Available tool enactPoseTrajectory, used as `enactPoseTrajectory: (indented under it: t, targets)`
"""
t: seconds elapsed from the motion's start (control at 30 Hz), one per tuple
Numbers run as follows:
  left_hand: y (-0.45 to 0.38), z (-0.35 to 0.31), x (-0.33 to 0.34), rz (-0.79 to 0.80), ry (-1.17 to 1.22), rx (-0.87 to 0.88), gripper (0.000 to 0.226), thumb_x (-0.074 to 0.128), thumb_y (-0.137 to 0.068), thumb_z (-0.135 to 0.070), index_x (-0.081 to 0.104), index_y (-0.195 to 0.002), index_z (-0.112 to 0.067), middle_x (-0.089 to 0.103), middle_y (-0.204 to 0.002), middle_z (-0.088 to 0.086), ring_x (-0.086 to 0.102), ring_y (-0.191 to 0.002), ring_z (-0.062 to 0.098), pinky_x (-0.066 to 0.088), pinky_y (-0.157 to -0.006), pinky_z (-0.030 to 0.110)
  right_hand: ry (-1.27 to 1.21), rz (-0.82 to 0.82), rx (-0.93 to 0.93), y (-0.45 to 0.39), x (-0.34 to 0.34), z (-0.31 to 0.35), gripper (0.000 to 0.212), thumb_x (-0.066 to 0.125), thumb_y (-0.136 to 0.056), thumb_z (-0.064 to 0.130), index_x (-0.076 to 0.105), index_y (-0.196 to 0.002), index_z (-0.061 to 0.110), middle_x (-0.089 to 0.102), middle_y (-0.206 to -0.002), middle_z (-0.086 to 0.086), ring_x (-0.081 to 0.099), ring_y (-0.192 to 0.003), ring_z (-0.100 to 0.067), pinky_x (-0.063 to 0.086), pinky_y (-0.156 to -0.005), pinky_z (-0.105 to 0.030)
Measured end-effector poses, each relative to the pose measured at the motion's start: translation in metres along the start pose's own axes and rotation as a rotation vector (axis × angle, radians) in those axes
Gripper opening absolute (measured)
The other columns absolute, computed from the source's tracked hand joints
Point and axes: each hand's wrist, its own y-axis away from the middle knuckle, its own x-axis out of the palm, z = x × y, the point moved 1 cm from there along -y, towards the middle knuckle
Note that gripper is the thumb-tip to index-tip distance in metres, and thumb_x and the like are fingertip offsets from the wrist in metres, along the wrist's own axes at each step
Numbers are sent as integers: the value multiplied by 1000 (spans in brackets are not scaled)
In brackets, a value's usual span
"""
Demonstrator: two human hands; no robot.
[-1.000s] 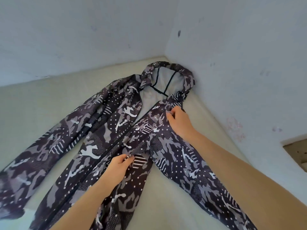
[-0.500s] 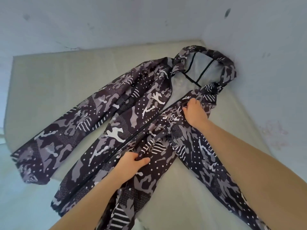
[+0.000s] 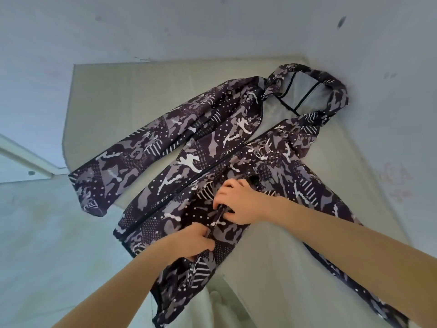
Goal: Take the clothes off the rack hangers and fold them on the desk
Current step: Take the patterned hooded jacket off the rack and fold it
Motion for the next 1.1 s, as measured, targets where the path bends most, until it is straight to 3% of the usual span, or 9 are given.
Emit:
enactPoseTrajectory:
  t: [0.07, 0.13, 0.2, 0.3, 0.43, 0.53, 0.67, 0.93, 1.1]
  targets:
    - [9, 0, -2, 72, 195, 9, 4, 57, -88, -8, 60, -88, -9, 61, -79, 7, 60, -66, 14, 49, -60, 25, -36, 37, 47, 1, 0, -1, 14, 48, -95, 34, 57, -105, 29, 55, -121, 5, 29, -129, -21, 17, -106, -48]
    - [19, 3, -7, 105, 395, -8, 18, 59, -89, -10, 67, -104, -8, 69, -94, 9, 67, -81, 17, 54, -68, 27, -141, 66, 109, 3, -4, -4, 11, 48, -95, 37, 52, -85, 33, 60, -101, 3, 41, -117, -19, 19, -104, -47]
    - [21, 12, -13, 12, 256, 11, 14, 59, -93, -24, 67, -96, -14, 66, -86, 3, 63, -73, 12, 49, -62, 21, -167, 77, 172, 4, -7, -9, 20, 47, -95, 39, 48, -75, 34, 59, -87, 3, 49, -102, -18, 19, -105, -47]
    - [16, 31, -15, -186, -37, 44, 33, 53, -98, -35, 59, -78, -8, 48, -67, -2, 44, -55, 7, 34, -49, 14, -78, 69, 249, 1, -3, -14, 24, 45, -94, 49, 54, -86, 29, 58, -81, 5, 50, -87, -16, 19, -105, -47]
    - [17, 45, -17, -296, 149, 109, 43, 53, -97, -39, 66, -78, -3, 57, -65, 11, 52, -54, 9, 46, -59, 22, -67, -42, 278, -10, -1, -11, 32, 44, -94, 55, 56, -101, 26, 46, -73, 13, 45, -86, -16, 23, -102, -49]
    - [14, 55, -23, -354, -4, 114, 47, 56, -94, -46, 63, -76, -3, 51, -62, 2, 45, -53, 10, 38, -55, 23, -3, -81, 298, -15, 0, -10, 42, 46, -92, 58, 56, -108, 22, 53, -88, 7, 50, -98, -19, 25, -99, -49]
    - [12, 68, -28, -247, -175, 38, 40, 62, -90, -44, 58, -66, -13, 45, -58, -4, 40, -51, 8, 30, -49, 18, 117, -66, 289, -24, 9, -11, 51, 48, -89, 61, 54, -119, 20, 52, -119, -3, 40, -119, -24, 26, -100, -51]
    - [11, 72, -37, -206, -248, 18, 41, 64, -90, -40, 52, -60, -15, 44, -58, -3, 38, -49, 8, 30, -48, 17, 78, -277, 293, -30, 12, -23, 37, 59, -88, 48, 51, -115, 23, 52, -120, 1, 42, -116, -23, 34, -98, -40]
    - [15, 44, -30, -348, -708, -29, 34, 57, -92, -45, 48, -83, -13, 44, -78, -3, 50, -71, 17, 39, -60, 26, -40, -373, 210, -24, 12, -28, 32, 65, -89, 27, 52, -117, 19, 49, -120, -1, 43, -113, -21, 40, -95, -33]
